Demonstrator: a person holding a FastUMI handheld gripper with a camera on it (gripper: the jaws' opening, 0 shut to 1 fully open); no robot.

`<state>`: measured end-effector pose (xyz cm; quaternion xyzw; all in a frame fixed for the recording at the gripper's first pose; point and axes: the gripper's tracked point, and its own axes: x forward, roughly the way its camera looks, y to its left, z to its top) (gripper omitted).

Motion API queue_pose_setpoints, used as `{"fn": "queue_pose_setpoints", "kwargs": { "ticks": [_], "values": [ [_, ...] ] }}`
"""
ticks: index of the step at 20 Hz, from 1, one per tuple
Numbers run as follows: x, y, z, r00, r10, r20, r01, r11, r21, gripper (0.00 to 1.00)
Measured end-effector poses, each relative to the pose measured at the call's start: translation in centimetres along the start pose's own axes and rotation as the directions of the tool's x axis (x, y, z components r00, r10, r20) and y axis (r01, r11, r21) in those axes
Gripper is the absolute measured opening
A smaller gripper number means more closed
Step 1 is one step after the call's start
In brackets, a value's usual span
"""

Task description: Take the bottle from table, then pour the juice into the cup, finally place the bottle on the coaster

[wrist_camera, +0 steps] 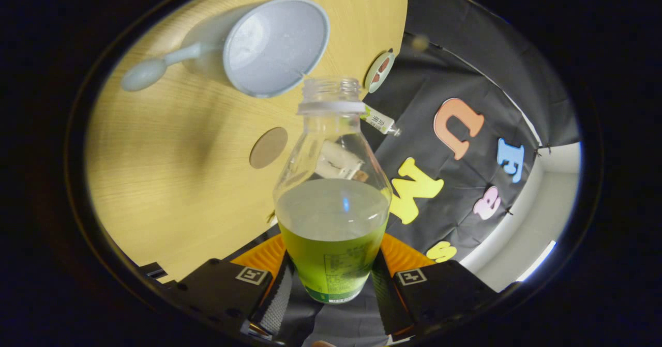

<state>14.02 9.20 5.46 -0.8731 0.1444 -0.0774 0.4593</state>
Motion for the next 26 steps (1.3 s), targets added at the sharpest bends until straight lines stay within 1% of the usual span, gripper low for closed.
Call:
{"fn": "queue_pose_setpoints", "kwargs": {
  "ticks": [11,19,23,26],
  "values": [
    [-0.15,-0.81,0.80,0.999,-0.048,-0.002,0.048,0.999,-0.021,0.76],
    [-0.22,-0.54,0.93,0.999,-0.041,-0.003,0.041,0.999,-0.021,0.76],
    [-0.25,-0.45,0.67,0.999,-0.042,0.007,0.042,0.999,0.015,0.76],
    [0.06,-0.04,0.34,0.999,-0.026,0.027,0.024,0.997,0.077,0.76]
  ]
}}
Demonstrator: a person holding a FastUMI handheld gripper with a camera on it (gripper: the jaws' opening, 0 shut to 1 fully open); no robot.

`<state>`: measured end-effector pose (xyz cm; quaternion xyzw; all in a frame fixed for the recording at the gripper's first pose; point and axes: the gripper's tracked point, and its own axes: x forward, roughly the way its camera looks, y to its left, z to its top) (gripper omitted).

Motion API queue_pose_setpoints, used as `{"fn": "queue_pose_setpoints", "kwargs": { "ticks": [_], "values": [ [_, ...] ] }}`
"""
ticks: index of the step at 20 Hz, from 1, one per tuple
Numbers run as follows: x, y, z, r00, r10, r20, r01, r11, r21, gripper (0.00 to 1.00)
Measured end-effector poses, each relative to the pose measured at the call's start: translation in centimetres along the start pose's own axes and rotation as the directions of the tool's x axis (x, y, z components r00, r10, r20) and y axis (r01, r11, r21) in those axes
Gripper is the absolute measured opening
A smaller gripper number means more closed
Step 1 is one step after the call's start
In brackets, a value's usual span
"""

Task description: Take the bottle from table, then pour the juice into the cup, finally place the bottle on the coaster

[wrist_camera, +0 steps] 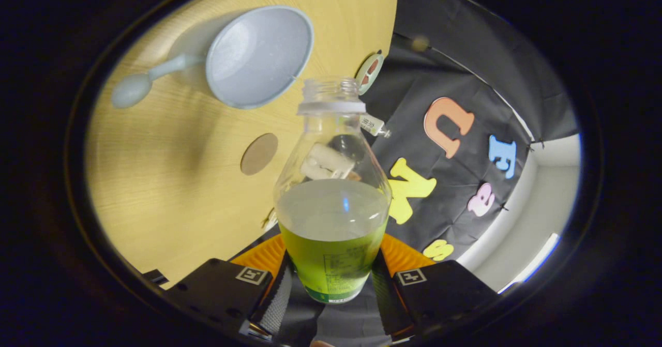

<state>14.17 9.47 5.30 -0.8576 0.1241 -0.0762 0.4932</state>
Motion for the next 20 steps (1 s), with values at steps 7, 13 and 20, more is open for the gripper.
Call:
{"fn": "queue_pose_setpoints", "kwargs": {
  "ticks": [7,13,20],
  "values": [
    [0.5,2.5,-1.7,0.993,0.092,0.072,-0.110,0.943,0.314,0.76],
    [0.9,5.4,-0.9,0.944,0.198,0.263,-0.326,0.678,0.658,0.76],
    [-1.1,6.5,-1.2,0.886,0.155,0.437,-0.464,0.269,0.844,0.76]
  ]
}}
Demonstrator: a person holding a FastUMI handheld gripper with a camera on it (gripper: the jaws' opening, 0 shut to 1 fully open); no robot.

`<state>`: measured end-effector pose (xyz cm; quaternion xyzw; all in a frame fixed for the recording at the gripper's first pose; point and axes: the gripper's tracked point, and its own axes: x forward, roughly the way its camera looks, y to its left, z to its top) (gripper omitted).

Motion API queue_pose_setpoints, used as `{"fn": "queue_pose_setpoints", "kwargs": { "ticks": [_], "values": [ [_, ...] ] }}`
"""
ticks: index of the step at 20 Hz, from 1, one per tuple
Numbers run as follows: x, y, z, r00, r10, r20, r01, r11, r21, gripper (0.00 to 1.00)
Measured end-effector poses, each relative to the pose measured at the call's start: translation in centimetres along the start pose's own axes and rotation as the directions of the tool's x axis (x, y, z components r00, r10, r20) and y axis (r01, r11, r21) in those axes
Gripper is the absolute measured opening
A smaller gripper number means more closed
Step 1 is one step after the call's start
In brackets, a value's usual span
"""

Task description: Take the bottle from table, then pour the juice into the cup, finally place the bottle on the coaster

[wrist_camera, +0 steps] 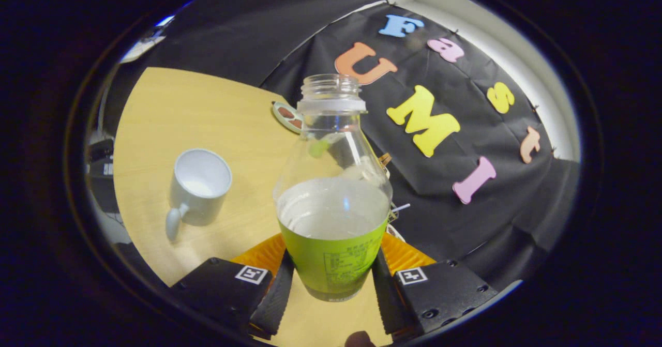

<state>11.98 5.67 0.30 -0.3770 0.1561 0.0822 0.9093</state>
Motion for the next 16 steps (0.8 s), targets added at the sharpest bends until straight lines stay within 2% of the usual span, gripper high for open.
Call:
{"fn": "queue_pose_setpoints", "kwargs": {
  "ticks": [4,9,11,16],
  "values": [
    [-1.4,-2.6,1.3,0.993,-0.013,0.118,-0.015,0.972,0.236,0.76],
    [-1.5,-6.2,2.5,0.978,-0.009,0.207,-0.080,0.905,0.418,0.76],
    [-1.3,-7.5,3.2,0.971,-0.023,0.239,-0.094,0.881,0.463,0.76],
    [0.8,-7.8,4.7,0.955,-0.018,0.295,-0.135,0.861,0.491,0.76]
  ]
}}
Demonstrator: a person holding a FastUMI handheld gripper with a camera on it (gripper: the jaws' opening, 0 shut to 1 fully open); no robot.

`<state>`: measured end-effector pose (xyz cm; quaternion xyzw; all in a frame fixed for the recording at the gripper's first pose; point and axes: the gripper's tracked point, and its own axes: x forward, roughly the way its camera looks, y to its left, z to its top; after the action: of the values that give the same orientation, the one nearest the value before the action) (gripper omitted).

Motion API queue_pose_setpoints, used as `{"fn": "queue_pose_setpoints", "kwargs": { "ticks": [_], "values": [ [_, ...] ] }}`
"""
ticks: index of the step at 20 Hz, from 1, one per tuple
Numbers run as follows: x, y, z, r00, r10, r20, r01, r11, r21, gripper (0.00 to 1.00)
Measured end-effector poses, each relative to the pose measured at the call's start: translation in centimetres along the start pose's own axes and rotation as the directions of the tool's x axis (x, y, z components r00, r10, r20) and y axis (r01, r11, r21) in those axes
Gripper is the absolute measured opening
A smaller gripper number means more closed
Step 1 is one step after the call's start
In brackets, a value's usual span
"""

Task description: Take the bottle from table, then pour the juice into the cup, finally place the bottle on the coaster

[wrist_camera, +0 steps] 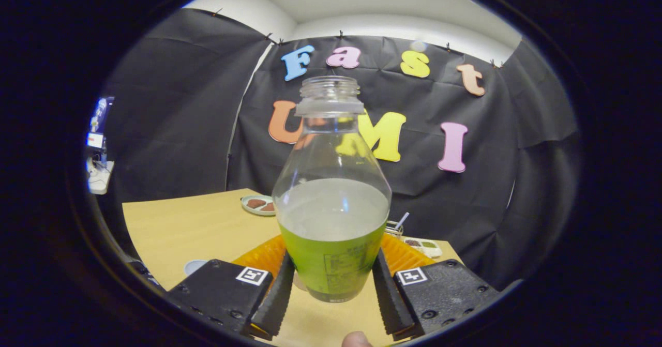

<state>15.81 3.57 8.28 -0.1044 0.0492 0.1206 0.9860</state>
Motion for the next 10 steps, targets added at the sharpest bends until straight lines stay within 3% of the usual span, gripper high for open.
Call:
{"fn": "queue_pose_setpoints", "kwargs": {
  "ticks": [6,10],
  "values": [
    [4.2,1.5,0.3,0.999,0.039,0.025,-0.041,0.996,0.076,0.76],
    [8.9,1.5,-2.5,0.998,0.054,-0.024,-0.051,0.992,0.115,0.76]
  ]
}}
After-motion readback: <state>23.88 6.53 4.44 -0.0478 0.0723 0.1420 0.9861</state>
